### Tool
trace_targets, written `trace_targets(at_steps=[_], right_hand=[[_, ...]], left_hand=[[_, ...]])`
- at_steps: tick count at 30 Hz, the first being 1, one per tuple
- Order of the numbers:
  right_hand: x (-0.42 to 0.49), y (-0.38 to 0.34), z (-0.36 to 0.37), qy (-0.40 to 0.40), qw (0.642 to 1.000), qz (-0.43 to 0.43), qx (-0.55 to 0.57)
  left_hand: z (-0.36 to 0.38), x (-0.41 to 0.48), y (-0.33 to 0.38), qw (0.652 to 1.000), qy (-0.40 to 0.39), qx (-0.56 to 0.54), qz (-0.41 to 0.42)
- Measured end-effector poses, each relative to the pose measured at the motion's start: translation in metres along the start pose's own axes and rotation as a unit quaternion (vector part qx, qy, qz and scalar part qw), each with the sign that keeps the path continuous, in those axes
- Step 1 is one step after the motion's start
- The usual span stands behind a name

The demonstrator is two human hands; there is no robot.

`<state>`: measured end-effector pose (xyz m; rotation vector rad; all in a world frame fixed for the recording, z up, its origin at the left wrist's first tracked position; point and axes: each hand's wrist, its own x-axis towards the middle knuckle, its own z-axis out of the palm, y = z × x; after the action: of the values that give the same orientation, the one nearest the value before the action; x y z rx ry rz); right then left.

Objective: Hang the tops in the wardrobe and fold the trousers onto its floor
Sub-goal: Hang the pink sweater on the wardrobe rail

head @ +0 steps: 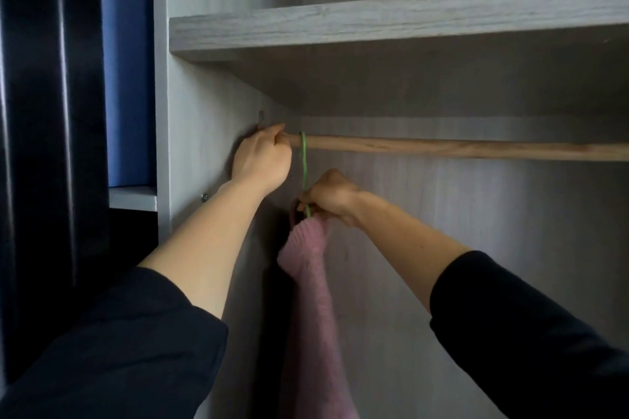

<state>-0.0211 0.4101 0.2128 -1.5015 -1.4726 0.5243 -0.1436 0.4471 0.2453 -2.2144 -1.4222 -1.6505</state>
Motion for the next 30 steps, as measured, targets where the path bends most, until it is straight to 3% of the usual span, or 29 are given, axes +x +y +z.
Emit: trace_targets(at_steps=[10, 15, 17, 21, 25, 30], right_hand=[[0.009, 0.006, 0.043, -0.015, 0.993, -0.041, 0.112], [0.003, 0.030, 0.027, 0.034, 0.990, -0.068, 0.117], [-0.005, 0.048, 0.001, 0.059, 0.993, -0.064, 0.086], [-0.030, 0.086, -0.062, 0.115, 0.991, -0.068, 0.001], [-0.066, 0.123, -0.122, 0.172, 0.975, -0.072, -0.117], [-0.116, 0.150, -0.206, 0.245, 0.919, -0.061, -0.303]], left_hand=[[-0.002, -0.005, -0.003, 0.999, -0.026, -0.004, 0.032], [-0.001, -0.010, -0.003, 0.997, -0.060, 0.020, 0.041], [0.005, -0.019, 0.001, 0.996, -0.056, 0.053, 0.048], [0.036, -0.055, 0.029, 0.986, 0.046, 0.092, 0.129], [0.078, -0.090, 0.089, 0.977, 0.006, 0.011, 0.213], [0.118, -0.108, 0.179, 0.961, -0.010, -0.053, 0.271]])
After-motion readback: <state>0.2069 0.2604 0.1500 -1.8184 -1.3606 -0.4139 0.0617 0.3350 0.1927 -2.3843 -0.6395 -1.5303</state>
